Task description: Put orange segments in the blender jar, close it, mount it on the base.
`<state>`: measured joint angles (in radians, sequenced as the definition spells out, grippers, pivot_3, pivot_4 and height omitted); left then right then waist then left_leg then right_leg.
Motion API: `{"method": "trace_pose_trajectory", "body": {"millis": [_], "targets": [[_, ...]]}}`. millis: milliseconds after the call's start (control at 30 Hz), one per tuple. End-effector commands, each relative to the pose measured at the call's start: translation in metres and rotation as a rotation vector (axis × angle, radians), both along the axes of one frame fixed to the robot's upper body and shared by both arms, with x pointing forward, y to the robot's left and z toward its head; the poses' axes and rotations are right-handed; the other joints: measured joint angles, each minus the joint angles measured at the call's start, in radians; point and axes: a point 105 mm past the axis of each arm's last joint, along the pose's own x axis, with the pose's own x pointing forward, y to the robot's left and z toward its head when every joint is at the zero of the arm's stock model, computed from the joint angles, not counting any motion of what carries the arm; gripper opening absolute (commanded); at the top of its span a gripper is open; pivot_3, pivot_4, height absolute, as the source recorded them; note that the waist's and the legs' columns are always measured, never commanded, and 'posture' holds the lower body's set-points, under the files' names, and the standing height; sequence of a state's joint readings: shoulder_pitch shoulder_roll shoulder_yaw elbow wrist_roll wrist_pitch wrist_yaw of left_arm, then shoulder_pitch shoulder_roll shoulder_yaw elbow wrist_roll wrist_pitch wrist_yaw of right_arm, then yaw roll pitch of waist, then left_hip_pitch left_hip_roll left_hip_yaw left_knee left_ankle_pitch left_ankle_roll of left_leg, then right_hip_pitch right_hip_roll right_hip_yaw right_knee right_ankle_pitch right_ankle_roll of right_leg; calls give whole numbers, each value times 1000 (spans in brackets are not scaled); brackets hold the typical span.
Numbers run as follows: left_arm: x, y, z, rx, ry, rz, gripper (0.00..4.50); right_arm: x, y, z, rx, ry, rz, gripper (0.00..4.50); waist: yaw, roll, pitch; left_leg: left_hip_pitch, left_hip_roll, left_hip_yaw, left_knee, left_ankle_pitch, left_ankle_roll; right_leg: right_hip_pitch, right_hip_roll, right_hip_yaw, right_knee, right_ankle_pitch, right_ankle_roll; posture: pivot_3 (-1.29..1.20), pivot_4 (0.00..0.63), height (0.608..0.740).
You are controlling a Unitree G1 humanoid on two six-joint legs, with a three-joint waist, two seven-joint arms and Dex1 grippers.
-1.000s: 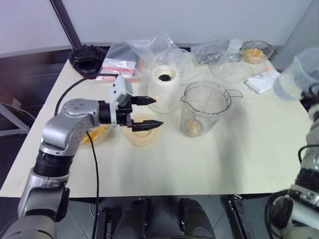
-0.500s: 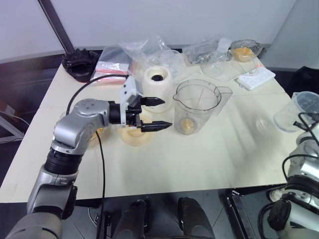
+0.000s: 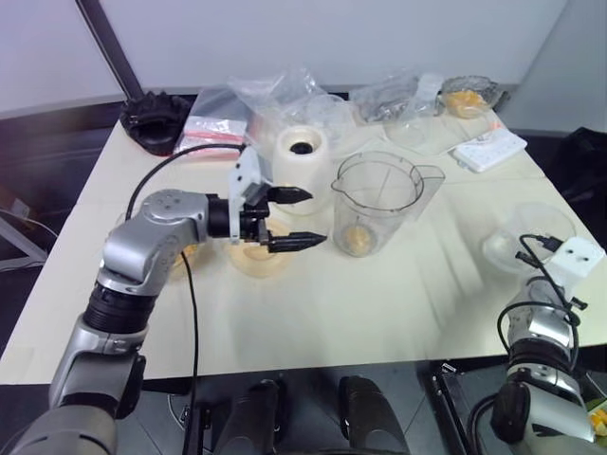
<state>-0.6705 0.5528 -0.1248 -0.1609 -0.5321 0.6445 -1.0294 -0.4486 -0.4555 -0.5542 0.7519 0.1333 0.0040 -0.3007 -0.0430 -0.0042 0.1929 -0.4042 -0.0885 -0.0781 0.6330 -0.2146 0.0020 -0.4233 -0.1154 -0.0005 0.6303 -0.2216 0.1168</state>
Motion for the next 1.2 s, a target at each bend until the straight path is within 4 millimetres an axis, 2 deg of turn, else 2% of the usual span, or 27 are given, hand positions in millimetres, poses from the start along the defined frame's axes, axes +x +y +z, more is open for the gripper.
{"method": "trace_pose_trajectory", "body": {"millis": [33, 133, 200, 233, 600, 733, 800, 900, 1033, 1200], "targets": [[-4, 1, 9, -6, -44, -2, 4500, 0, -7, 14, -53, -22, -9, 1486, 0, 0, 0, 0, 0, 0, 0, 0, 0, 0, 0, 0, 0, 0, 0, 0, 150, 740], [-3, 1, 8, -3, -43, -1, 4500, -2, -8, 12, -64, -3, -8, 2934, -1, 0, 0, 0, 0, 0, 0, 0, 0, 0, 0, 0, 0, 0, 0, 0, 150, 740], [-3, 1, 8, -1, -42, 0, 4500, -3, -8, 11, -67, 4, -6, 4094, -1, 0, 0, 0, 0, 0, 0, 0, 0, 0, 0, 0, 0, 0, 0, 0, 150, 740], [-2, 2, 8, 0, -43, 1, 4500, -4, -7, 11, -75, 9, 0, 4430, -1, 0, 0, 0, 0, 0, 0, 0, 0, 0, 0, 0, 0, 0, 0, 0, 150, 740], [-1, 1, 1, 15, -40, 7, 4500, -19, 15, 18, -205, 35, 85, 4430, 2, 0, 0, 0, 0, -1, 0, 0, 0, 0, 0, 0, 0, 0, 0, 0, 150, 740], [1, 3, -2, 26, -40, 14, 4500, -25, 28, 27, -239, 14, 126, 4430, 2, 0, 0, 0, 0, -1, 0, 0, 0, 0, 1, 0, 0, 0, 0, 0, 150, 740], [6, 9, -4, 48, -45, 37, 4500, -32, 42, 36, -267, -14, 176, 4430, 5, 0, 0, 0, 0, -1, 0, 0, 0, 0, 1, 0, 0, 0, 0, 0, 150, 740], [19, 22, -11, 121, -85, 92, 4500, -47, 60, 49, -352, -8, 223, 4430, 8, 0, 0, 0, 1, -2, -1, 0, 0, -1, 1, 0, 0, 0, 0, 0, 150, 740], [54, 51, -36, 359, -205, 195, 4500, -73, 88, 61, -426, -6, 275, 4430, 24, 0, -1, 0, 0, -2, 0, 0, 0, -1, 1, 0, 0, -1, -1, 0, 150, 740], [84, 64, -54, 552, -274, 154, 4500, -107, 121, 86, -478, -87, 385, 4430, 44, -1, -1, -1, 1, -4, -1, 0, 0, -2, 2, -2, 0, -2, -3, 0, 150, 740]]}}
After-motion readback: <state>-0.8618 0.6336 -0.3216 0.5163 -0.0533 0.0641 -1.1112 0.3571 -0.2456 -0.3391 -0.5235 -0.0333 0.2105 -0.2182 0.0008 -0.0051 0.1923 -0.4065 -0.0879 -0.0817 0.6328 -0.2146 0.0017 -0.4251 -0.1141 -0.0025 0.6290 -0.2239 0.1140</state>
